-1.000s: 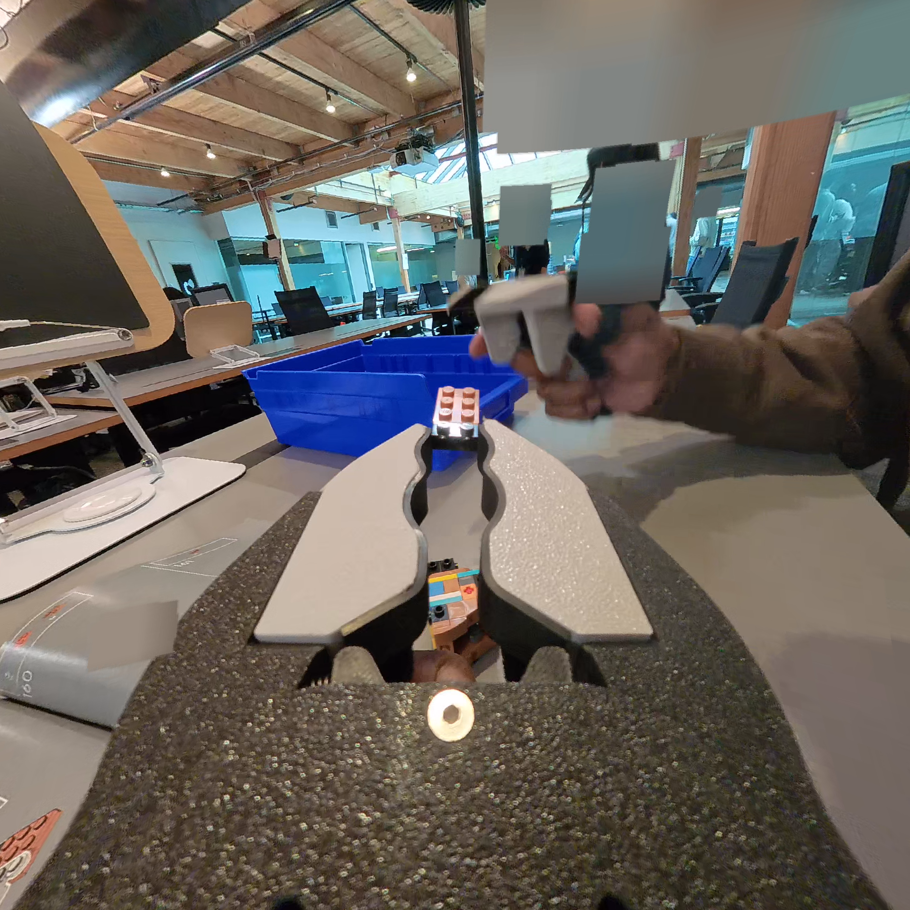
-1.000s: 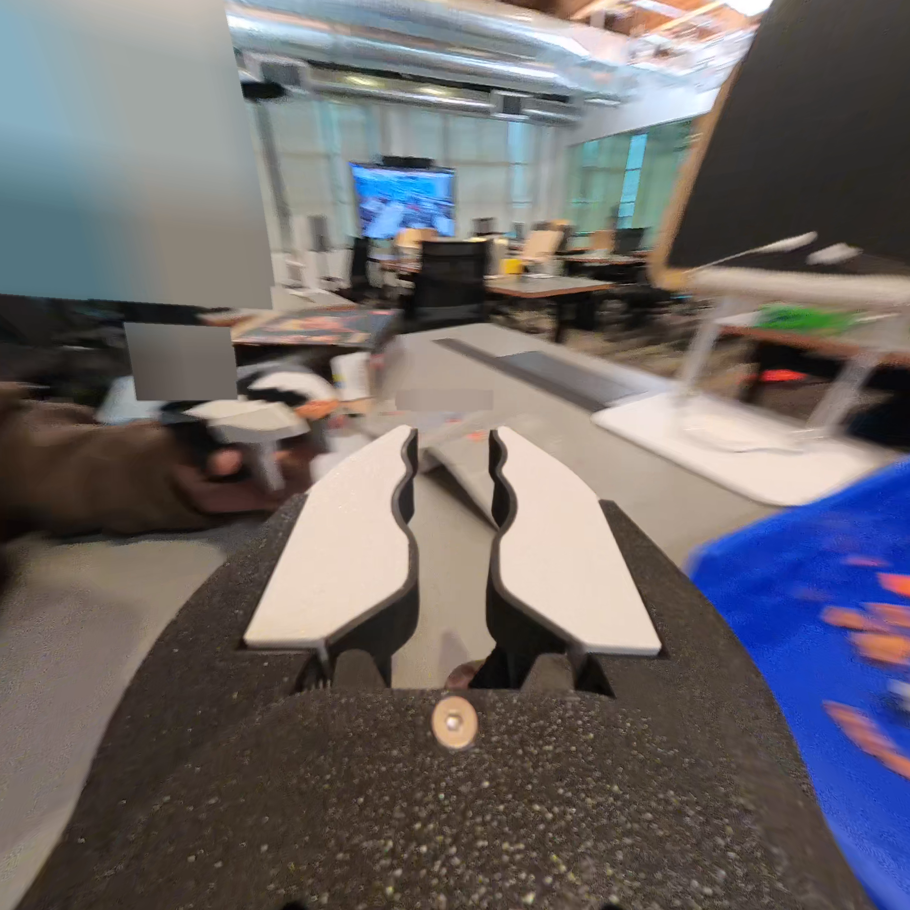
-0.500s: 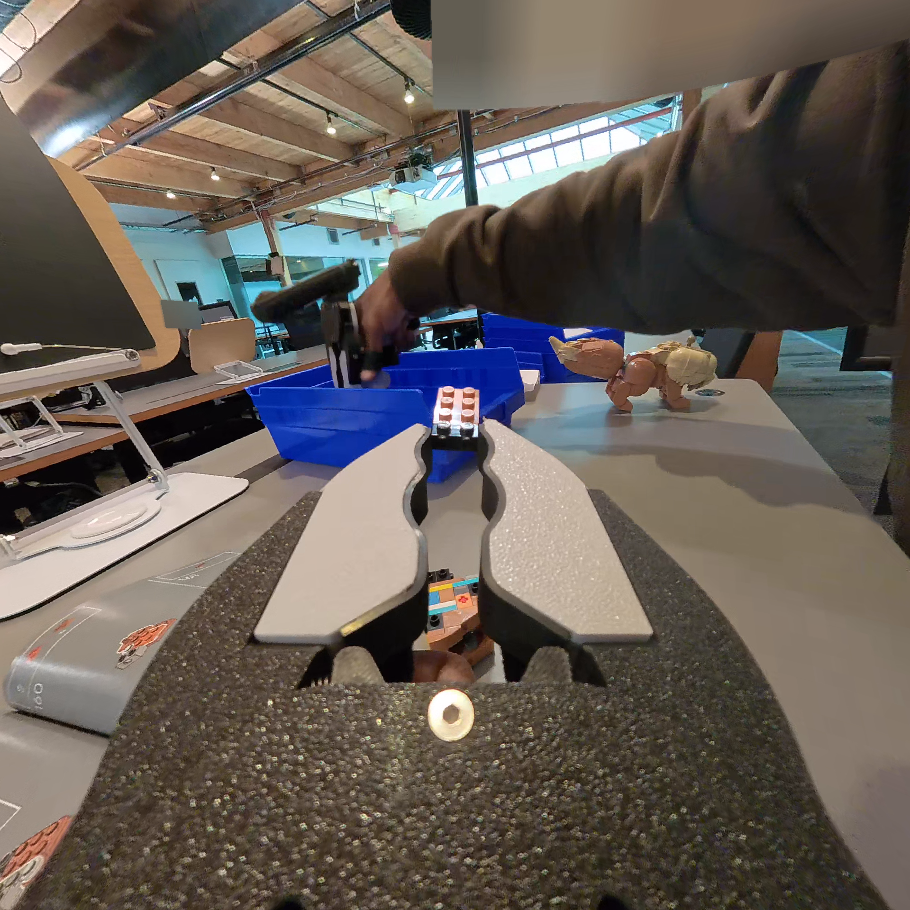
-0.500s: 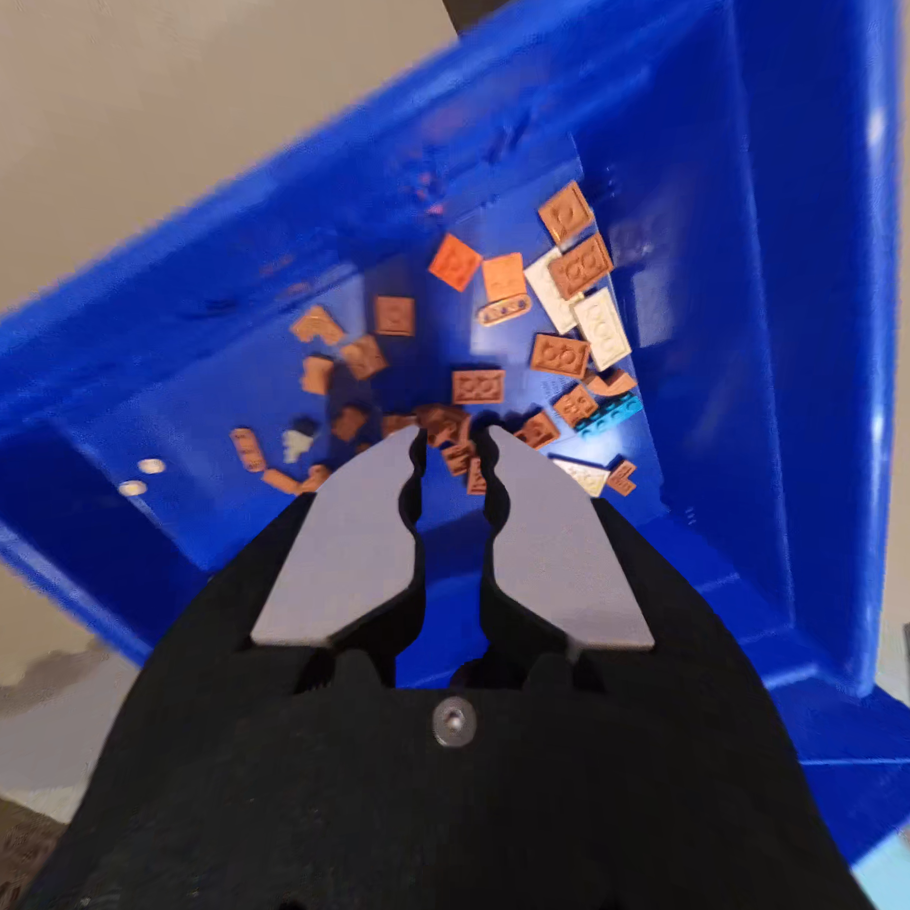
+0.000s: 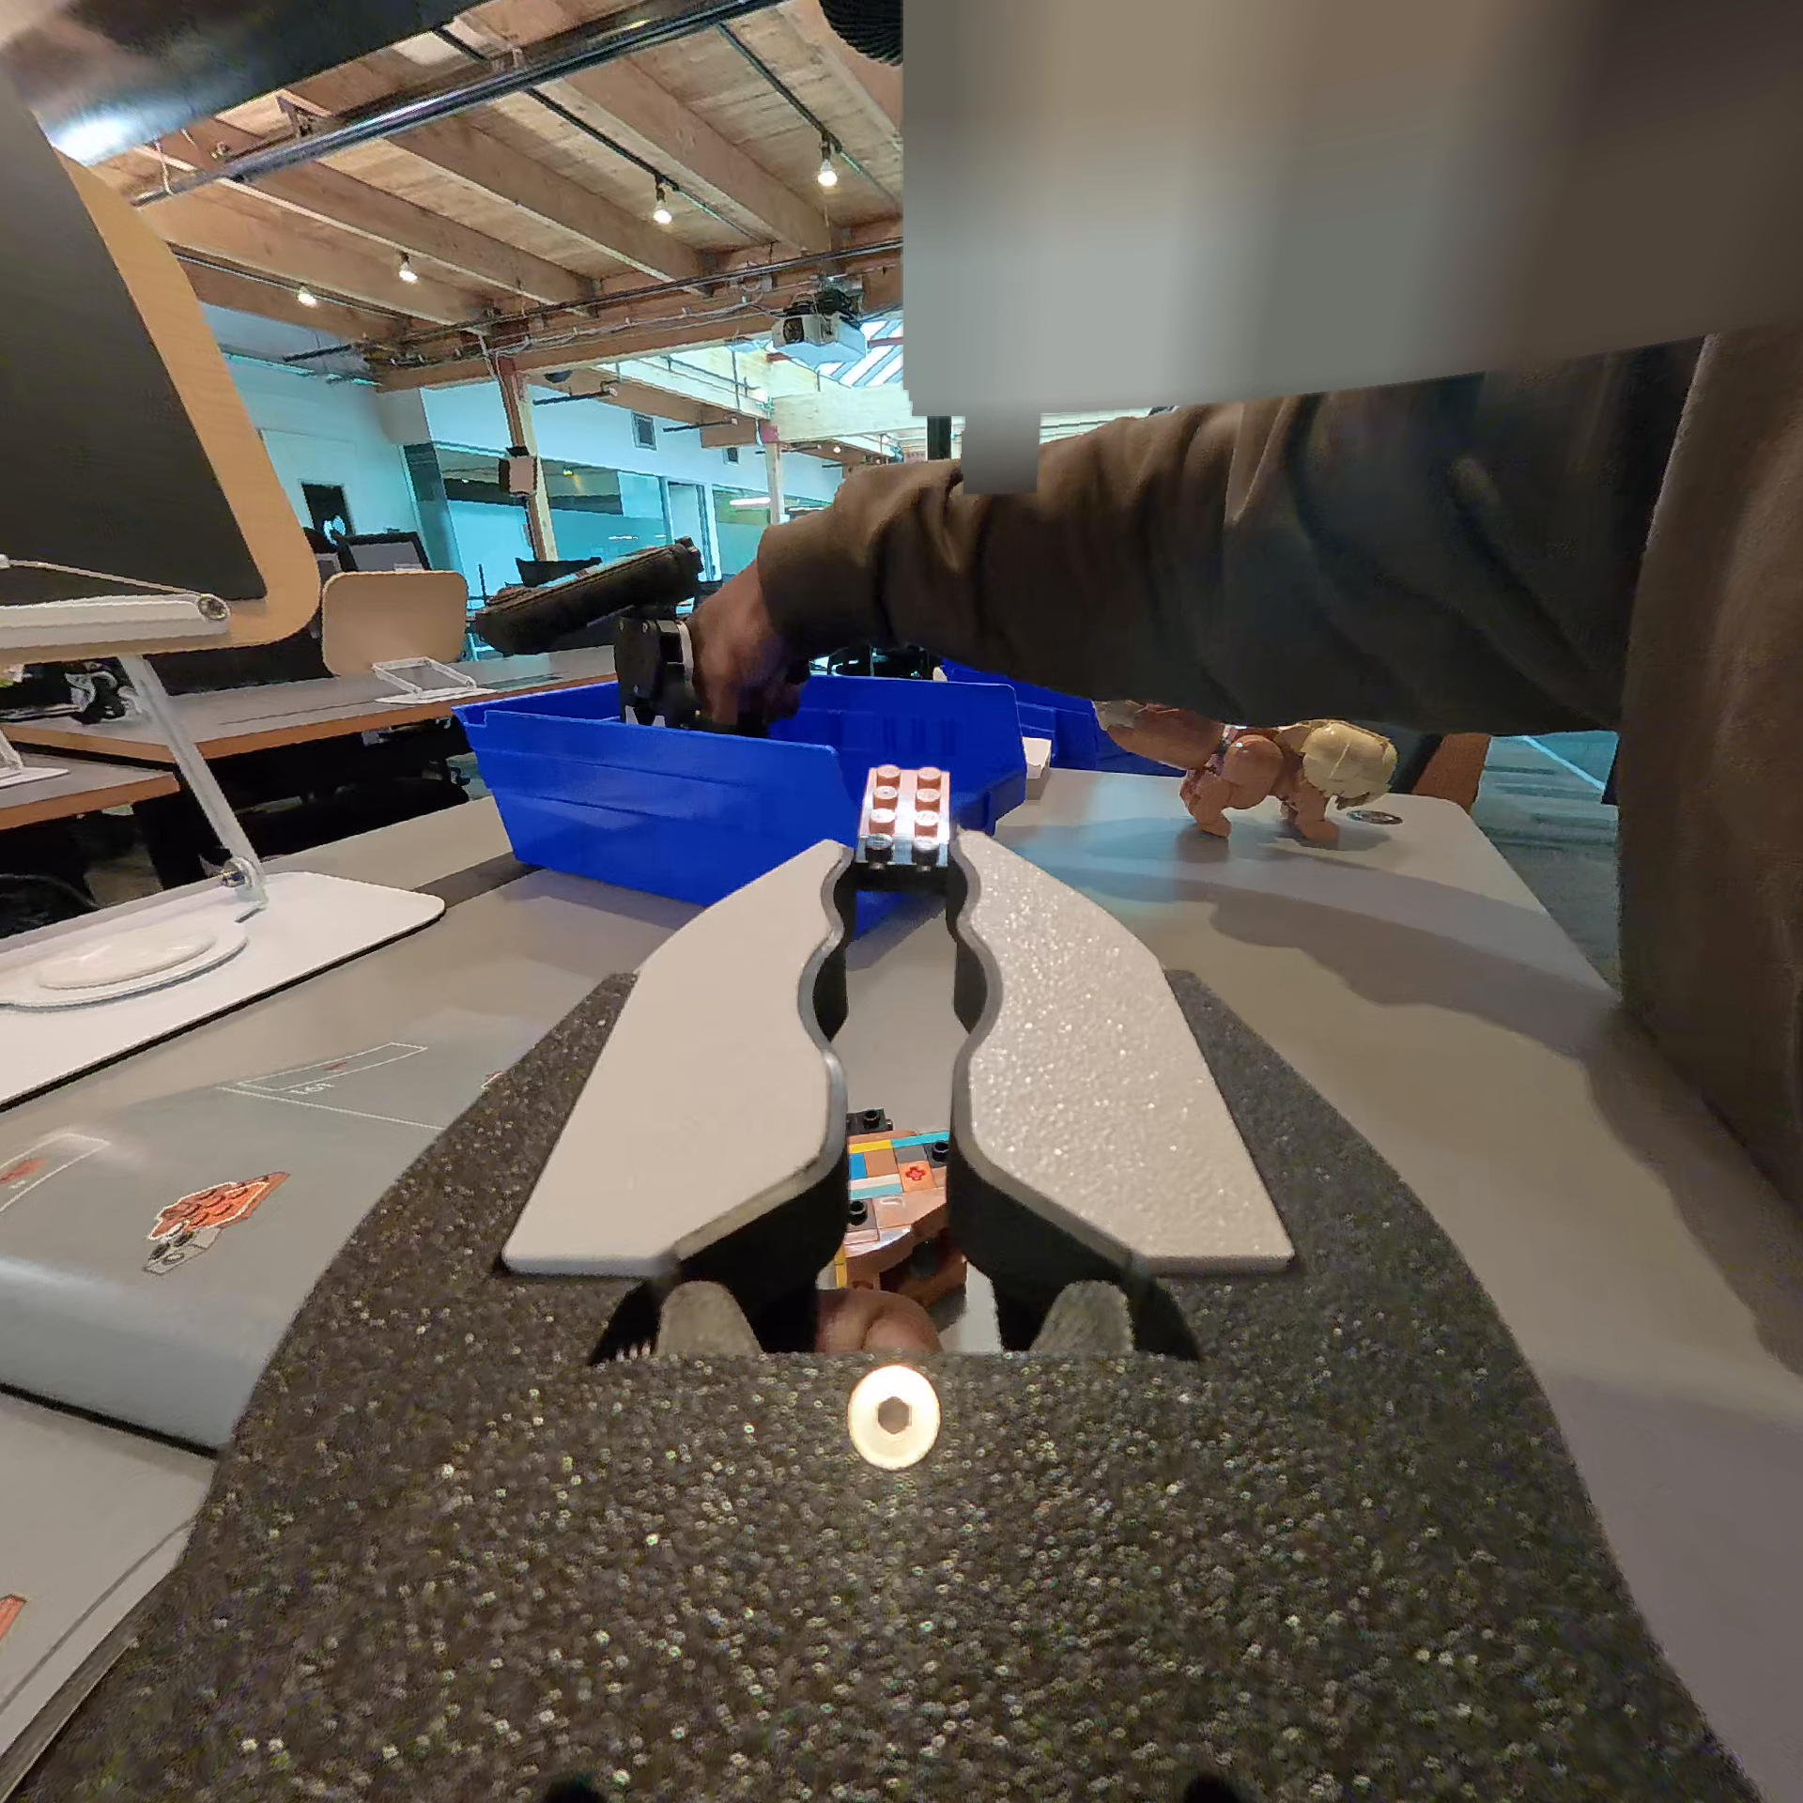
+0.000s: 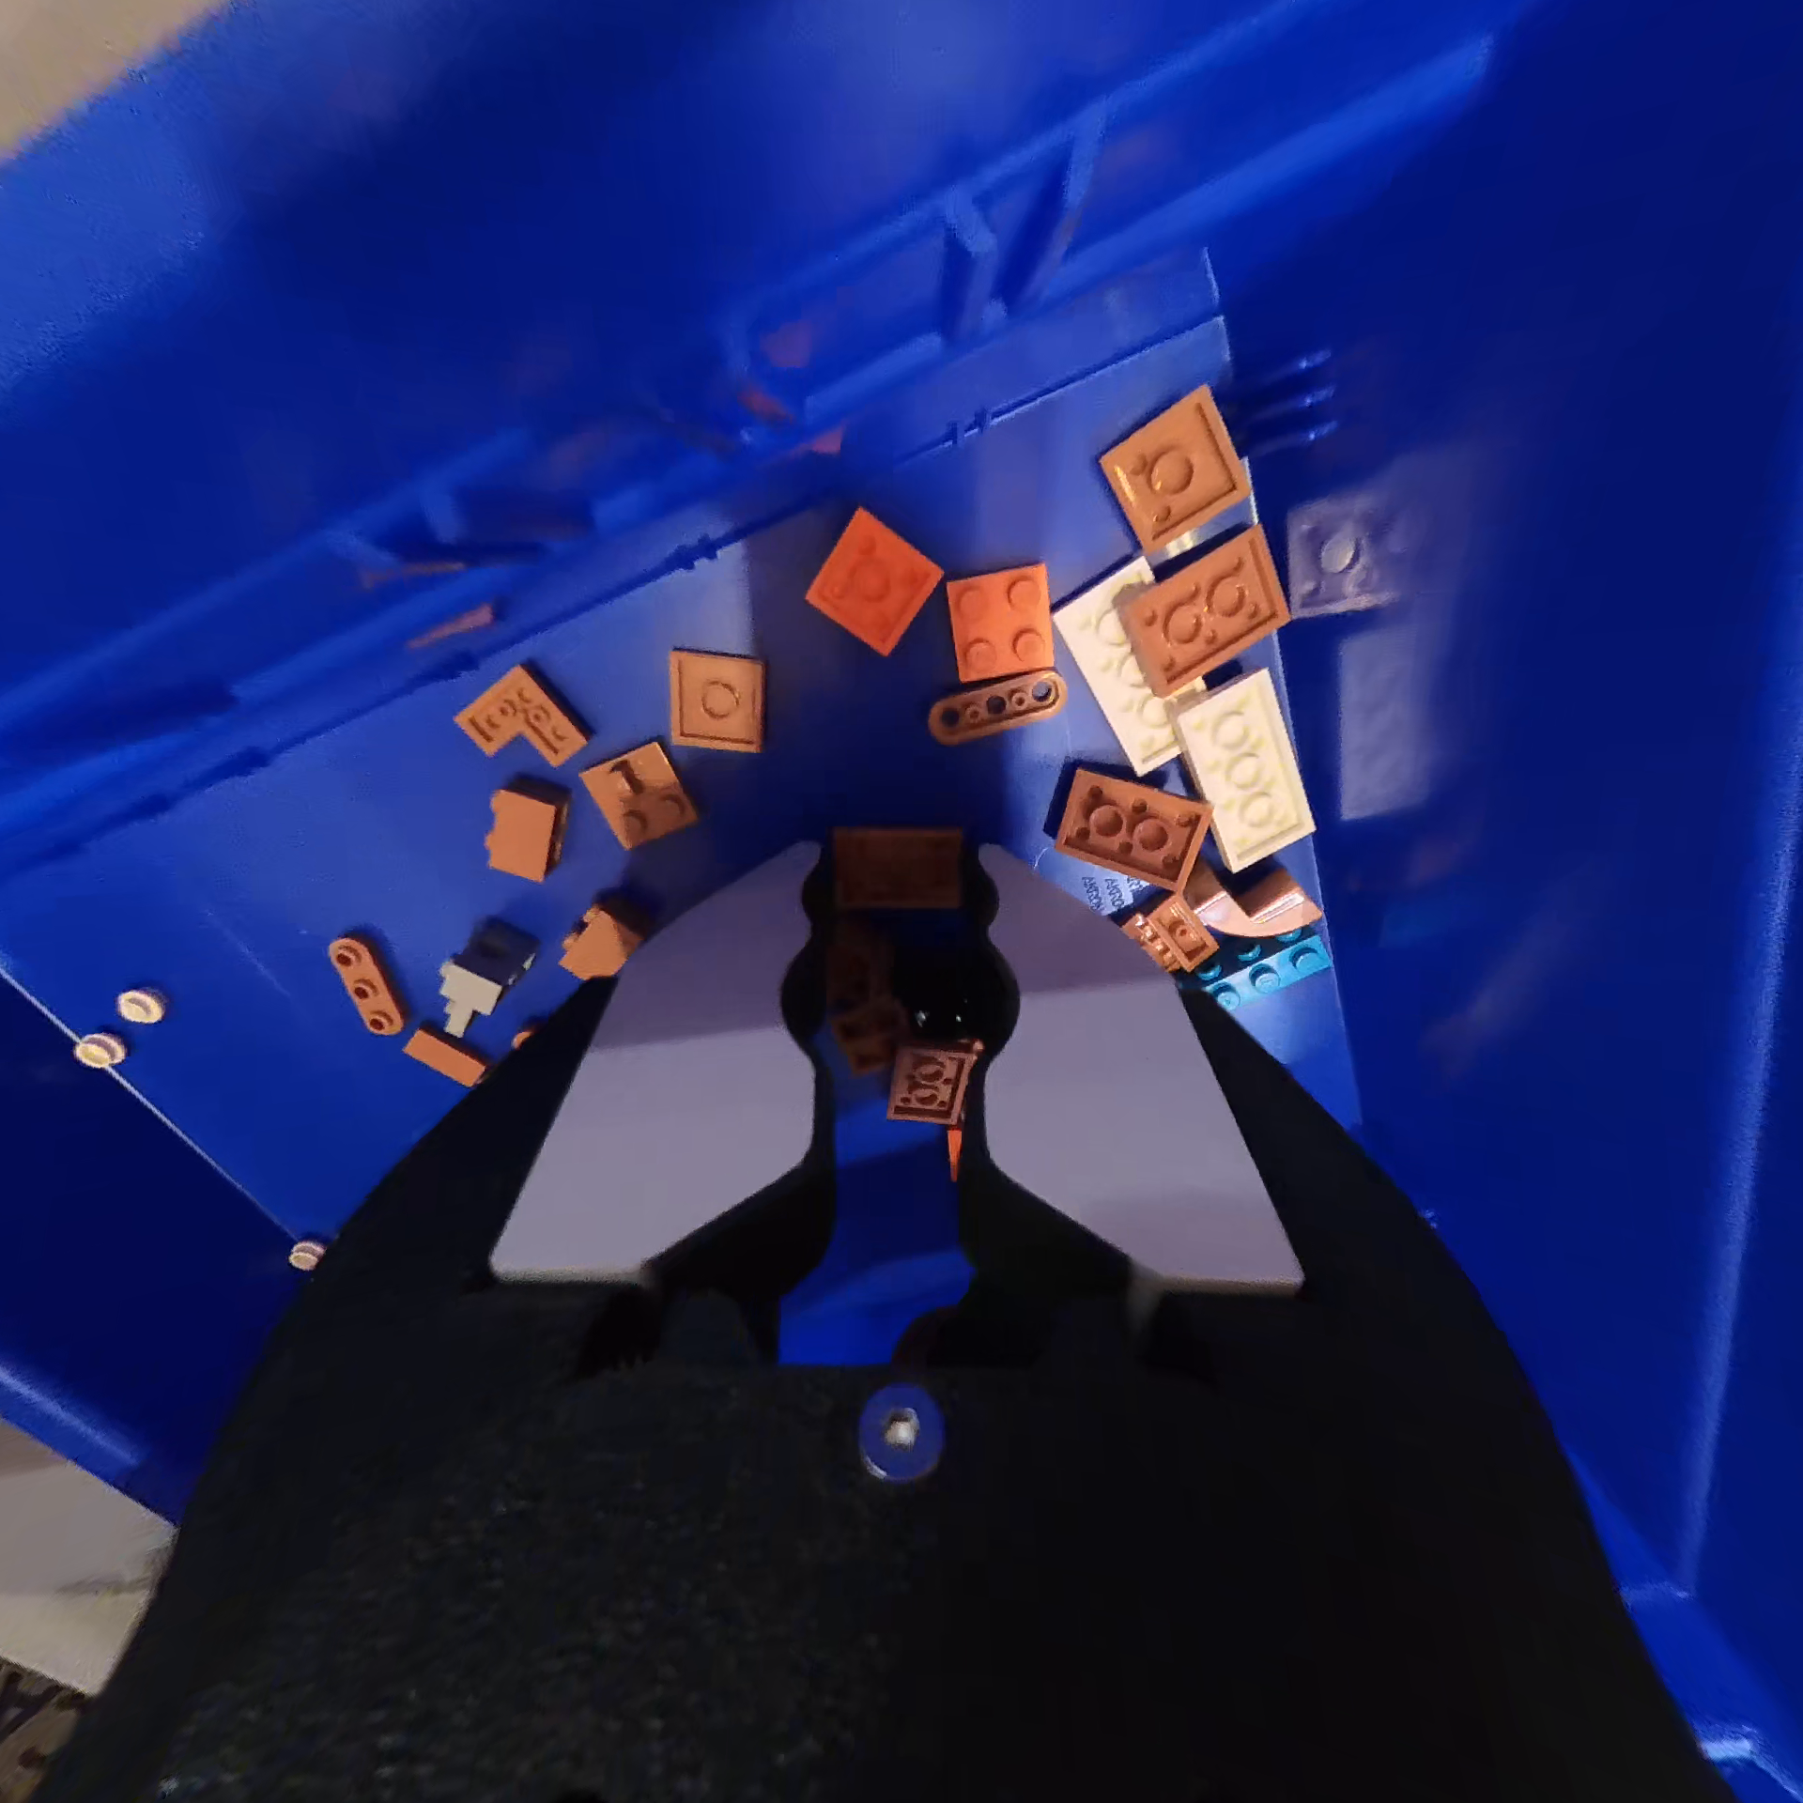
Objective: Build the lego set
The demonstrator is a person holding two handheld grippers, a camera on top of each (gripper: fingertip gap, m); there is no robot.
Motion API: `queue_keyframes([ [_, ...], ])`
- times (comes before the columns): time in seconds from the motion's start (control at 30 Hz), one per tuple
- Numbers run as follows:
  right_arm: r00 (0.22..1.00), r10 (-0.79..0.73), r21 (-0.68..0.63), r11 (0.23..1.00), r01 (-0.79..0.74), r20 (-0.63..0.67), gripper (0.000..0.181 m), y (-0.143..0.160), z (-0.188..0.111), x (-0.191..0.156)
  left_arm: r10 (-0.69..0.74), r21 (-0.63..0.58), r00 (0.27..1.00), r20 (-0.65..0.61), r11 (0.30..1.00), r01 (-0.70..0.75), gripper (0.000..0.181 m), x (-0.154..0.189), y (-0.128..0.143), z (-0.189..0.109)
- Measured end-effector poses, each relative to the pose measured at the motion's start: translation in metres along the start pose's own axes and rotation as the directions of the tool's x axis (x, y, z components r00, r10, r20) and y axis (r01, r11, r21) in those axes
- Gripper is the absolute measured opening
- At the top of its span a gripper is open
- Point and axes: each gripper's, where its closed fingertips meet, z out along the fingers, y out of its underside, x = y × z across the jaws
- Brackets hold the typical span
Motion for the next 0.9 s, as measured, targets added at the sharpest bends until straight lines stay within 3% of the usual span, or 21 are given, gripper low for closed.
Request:
queue_keyframes([
  [0.17,1.0,0.009,0.04,0.999,-0.009,-0.006,0.025,0.0,-0.005,-0.004,0.005,0.004,1.0,0.0,1.0,-0.005,0.017,0.001,-0.002,-0.001],
  [0.23,1.0,0.014,0.15,0.989,-0.015,0.008,0.025,-0.011,-0.026,-0.017,0.011,0.009,1.0,0.002,1.0,-0.011,0.017,0.001,-0.004,-0.002],
  [0.3,0.999,0.011,0.347,0.937,-0.023,0.037,0.024,-0.032,-0.065,-0.045,0.005,0.022,1.0,0.008,1.0,-0.005,0.017,0.0,-0.007,-0.003],
  [0.37,0.999,0.0,0.562,0.827,-0.028,0.049,0.024,-0.051,-0.117,-0.085,-0.018,0.038,1.0,0.014,0.999,0.018,0.017,-0.003,-0.01,-0.005],
  [0.43,0.996,-0.034,0.742,0.669,-0.038,0.081,0.024,-0.062,-0.168,-0.138,-0.062,0.057,0.998,0.016,0.997,0.061,0.017,-0.006,-0.011,-0.006],
  [0.57,0.982,-0.103,0.947,0.296,-0.122,0.159,0.024,-0.07,-0.229,-0.241,-0.189,0.113,0.982,0.004,0.976,0.187,0.017,-0.012,-0.016,-0.008],
  [0.73,0.896,-0.292,0.931,-0.049,-0.362,0.333,0.024,-0.076,-0.224,-0.324,-0.446,0.254,0.893,-0.063,0.858,0.446,0.017,-0.03,-0.027,-0.019],
  [0.9,0.692,-0.438,0.711,-0.154,-0.687,0.574,0.024,-0.089,-0.19,-0.337,-0.695,0.434,0.678,-0.24,0.547,0.715,0.017,-0.059,-0.04,-0.044],
])
